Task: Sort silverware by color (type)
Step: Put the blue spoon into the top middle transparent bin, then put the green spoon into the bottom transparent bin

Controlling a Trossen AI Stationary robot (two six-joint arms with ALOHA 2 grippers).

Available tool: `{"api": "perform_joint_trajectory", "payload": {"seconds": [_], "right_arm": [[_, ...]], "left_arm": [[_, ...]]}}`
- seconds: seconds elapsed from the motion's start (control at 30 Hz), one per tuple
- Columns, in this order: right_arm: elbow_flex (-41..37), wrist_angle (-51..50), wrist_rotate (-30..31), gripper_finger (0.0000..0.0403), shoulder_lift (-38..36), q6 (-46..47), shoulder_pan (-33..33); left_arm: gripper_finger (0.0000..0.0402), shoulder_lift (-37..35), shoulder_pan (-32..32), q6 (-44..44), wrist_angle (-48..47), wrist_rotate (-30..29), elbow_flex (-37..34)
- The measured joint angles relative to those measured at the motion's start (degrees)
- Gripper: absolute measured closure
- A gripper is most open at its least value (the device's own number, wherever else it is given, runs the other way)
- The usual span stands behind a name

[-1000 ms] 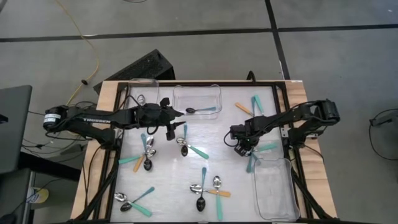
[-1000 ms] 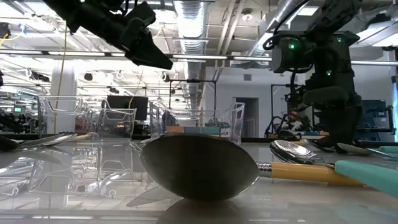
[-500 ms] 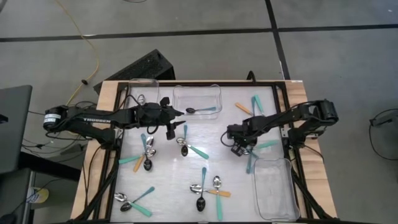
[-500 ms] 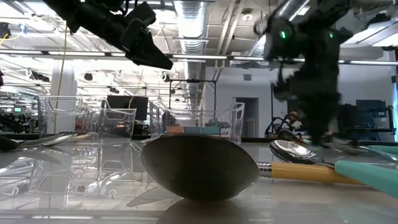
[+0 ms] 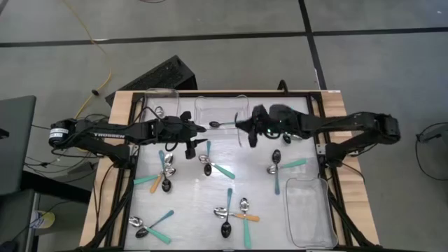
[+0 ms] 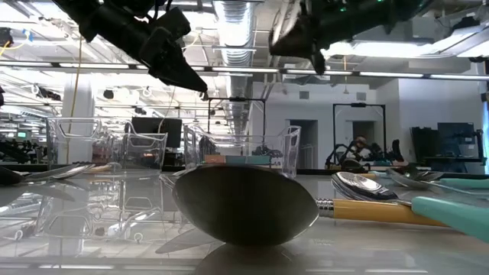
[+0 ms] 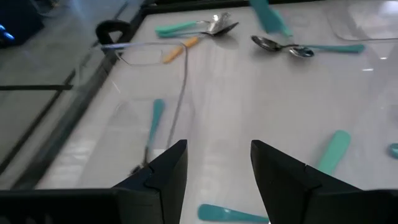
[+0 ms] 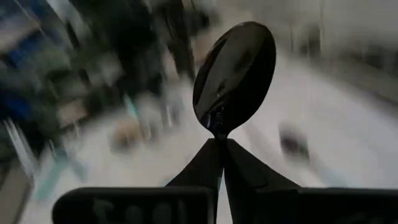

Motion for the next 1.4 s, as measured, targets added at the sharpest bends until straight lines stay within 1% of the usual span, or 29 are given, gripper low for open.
{"api": "perform_joint_trajectory", "payload": {"seconds": [0.07, 0.13, 0.2, 0.27, 0.33, 0.43, 0.53, 0.63, 0.73, 0.8, 0.97, 1.07, 1.17, 1.27, 1.37, 1.4], "right_arm": [[0.5, 4.5, -0.6, 0.037, 1.7, -2.8, -1.9], [3.2, 4.9, -1.1, 0.037, 4.8, -6.4, -4.1], [7.5, 0.5, -1.5, 0.0371, 8.7, -11.3, -6.4], [13.5, -4.0, -1.5, 0.0371, 13.6, -17.2, -8.4], [19.5, -9.9, -1.5, 0.0371, 18.7, -20.6, -10.1], [27.5, -19.2, -1.5, 0.0369, 25.8, -23.8, -11.2], [34.2, -27.1, -1.5, 0.0362, 30.9, -26.0, -11.2], [39.2, -32.4, -1.5, 0.0355, 35.0, -27.7, -11.1], [42.5, -37.5, -1.5, 0.0352, 38.1, -27.7, -11.1], [43.8, -39.9, -0.9, 0.0351, 39.1, -28.4, -11.1], [44.1, -39.9, 0.4, 0.0341, 39.4, -28.6, -11.0], [44.1, -41.6, 0.6, 0.0317, 38.4, -28.1, -11.2], [44.1, -44.5, 0.6, 0.0283, 36.1, -27.6, -11.3], [44.1, -54.3, 0.6, 0.025, 32.5, -25.3, -11.3], [43.5, -69.3, 0.6, 0.023, 27.8, -18.5, -10.1], [42.4, -72.5, 1.0, 0.0227, 25.8, -16.7, -9.2]], "left_arm": [[0.024, 0.0, 0.0, -0.4, -0.4, 1.7, 0.0], [0.0239, 0.0, 0.0, -0.5, -1.2, 2.9, 0.0], [0.024, 0.0, 0.0, -0.4, -1.5, 3.6, 0.0], [0.0239, 0.0, 0.0, -0.5, -1.9, 3.7, 0.0], [0.0239, 0.0, 0.0, -1.6, -2.7, 4.0, 0.0], [0.0239, 0.0, -0.3, -3.3, -5.2, 4.3, 0.0], [0.0239, 0.0, -1.1, -3.9, -7.0, 4.3, 0.0], [0.0239, 0.0, -2.0, -3.4, -7.3, 4.3, 0.0], [0.0239, 0.0, -2.2, -2.6, -7.4, 4.3, 0.0], [0.0239, 0.0, -2.2, -2.5, -7.4, 4.3, 0.0], [0.0239, 0.0, -2.2, -2.1, -6.9, 2.3, 0.0], [0.0239, 0.0, -2.2, -1.9, -6.9, 1.2, 0.0], [0.0239, 0.0, -2.2, -0.9, -6.9, 1.1, 0.0], [0.0239, 0.0, -2.2, -0.5, -6.9, 1.1, 0.0], [0.0239, 0.0, -2.2, -0.5, -6.9, 1.1, 0.0], [0.0239, 0.0, -2.2, -0.5, -6.9, 1.1, 0.0]]}}
